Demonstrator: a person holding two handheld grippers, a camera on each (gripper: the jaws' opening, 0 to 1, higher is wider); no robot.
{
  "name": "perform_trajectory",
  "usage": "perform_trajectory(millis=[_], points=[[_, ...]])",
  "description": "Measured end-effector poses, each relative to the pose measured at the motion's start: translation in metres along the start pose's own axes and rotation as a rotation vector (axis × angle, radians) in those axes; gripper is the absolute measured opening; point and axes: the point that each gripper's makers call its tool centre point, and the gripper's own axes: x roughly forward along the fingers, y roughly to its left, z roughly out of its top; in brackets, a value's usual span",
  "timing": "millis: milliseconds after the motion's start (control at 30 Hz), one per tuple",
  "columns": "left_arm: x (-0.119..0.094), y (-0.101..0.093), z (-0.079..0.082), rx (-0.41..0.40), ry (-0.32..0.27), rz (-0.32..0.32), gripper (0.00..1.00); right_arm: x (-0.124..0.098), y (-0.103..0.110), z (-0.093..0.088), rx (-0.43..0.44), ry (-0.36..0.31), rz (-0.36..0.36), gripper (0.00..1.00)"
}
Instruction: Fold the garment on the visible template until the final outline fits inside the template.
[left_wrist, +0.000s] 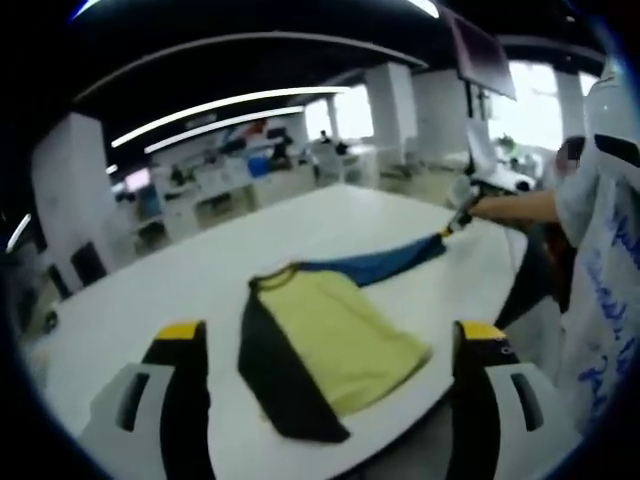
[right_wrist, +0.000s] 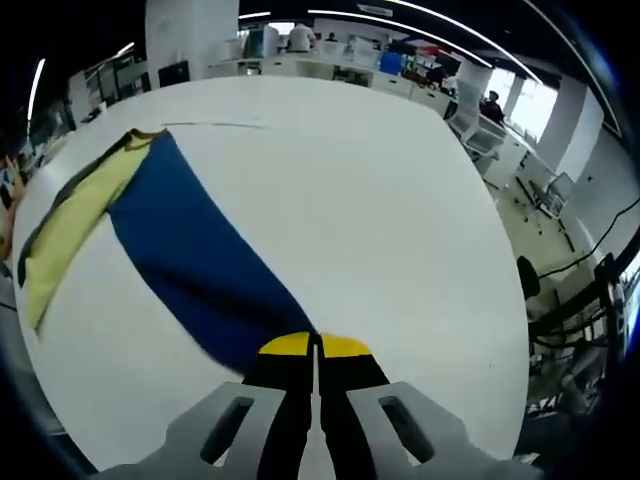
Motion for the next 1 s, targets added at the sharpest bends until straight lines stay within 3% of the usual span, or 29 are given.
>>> perform_trajectory(millis=[533,1000], points=[[0.002,-0.001,-0.005,-0.007,0.034,0.014,0.97,0.023,-0.015,-0.005,-0.013,0.041,-0.005,0.01],[0.002,-0.002,-0.009,-0.010,0.049,0.018,0.97,0.027,-0.022,-0.002,-0.029,0.038,-0.019,0.01]])
